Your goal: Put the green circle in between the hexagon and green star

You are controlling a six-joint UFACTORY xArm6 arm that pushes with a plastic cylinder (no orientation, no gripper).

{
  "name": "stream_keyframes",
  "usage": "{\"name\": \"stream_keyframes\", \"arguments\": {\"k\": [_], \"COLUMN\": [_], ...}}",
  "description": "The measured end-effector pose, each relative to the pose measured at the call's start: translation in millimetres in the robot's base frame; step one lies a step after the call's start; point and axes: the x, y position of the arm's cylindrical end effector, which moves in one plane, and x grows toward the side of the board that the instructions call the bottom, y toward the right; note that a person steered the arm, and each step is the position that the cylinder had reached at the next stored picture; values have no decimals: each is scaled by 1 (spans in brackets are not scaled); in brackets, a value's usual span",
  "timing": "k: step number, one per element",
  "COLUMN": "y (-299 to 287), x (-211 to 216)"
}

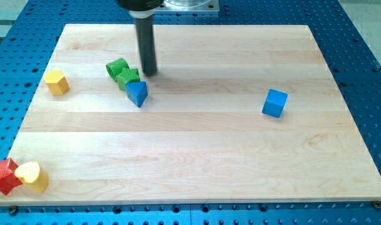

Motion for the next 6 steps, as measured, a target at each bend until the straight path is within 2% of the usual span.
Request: {"name": "stream_keyframes", "arguments": {"k": [1,2,3,6], "y": [-34,-15,21,-97], "x": [9,2,-36,-15]}}
